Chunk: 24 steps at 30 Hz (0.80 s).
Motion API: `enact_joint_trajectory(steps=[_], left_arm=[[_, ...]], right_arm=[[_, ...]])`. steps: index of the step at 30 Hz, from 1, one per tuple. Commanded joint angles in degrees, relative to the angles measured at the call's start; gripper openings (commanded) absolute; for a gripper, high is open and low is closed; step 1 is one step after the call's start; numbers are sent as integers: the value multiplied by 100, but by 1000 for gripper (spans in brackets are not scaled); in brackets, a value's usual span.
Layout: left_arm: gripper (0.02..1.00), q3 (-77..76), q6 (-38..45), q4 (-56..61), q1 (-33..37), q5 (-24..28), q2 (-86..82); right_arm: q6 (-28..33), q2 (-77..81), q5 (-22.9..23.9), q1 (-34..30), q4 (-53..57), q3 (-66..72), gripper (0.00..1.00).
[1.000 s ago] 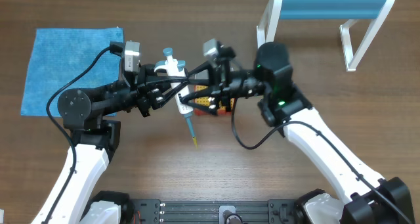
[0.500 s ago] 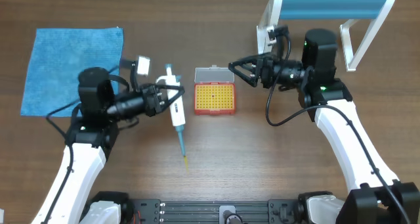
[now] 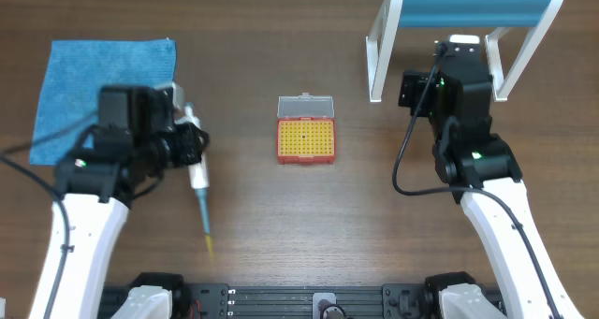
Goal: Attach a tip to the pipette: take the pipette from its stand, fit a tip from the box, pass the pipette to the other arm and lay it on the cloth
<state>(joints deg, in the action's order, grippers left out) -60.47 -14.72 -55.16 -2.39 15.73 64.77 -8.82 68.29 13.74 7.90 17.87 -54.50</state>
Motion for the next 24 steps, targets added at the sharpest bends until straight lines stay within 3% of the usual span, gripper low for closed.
enact_joint_trajectory(steps=[1,5,11,18,20,24], left_arm=[[25,-1589,1189,-863,251,-931,785],[25,-2608,1711,-1663,951,-929,1954],[27,-3901,2522,-1947,1635,-940,3501],[25,-5093,3176,-1985,1818,-1567,5115],[27,-5278,3176,-1751,1818,-1663,5447],[27,-5298,3176,-1012,1818,-1668,5877]], right_arm=[[94,-785,509,17,11,-26,963],[-227,-1731,507,31,713,-11,963],[74,-3464,511,404,1814,188,965],[120,-5939,549,527,1832,1906,965],[122,-6450,673,527,1239,2789,965],[120,-6808,678,529,-1670,4922,965]])
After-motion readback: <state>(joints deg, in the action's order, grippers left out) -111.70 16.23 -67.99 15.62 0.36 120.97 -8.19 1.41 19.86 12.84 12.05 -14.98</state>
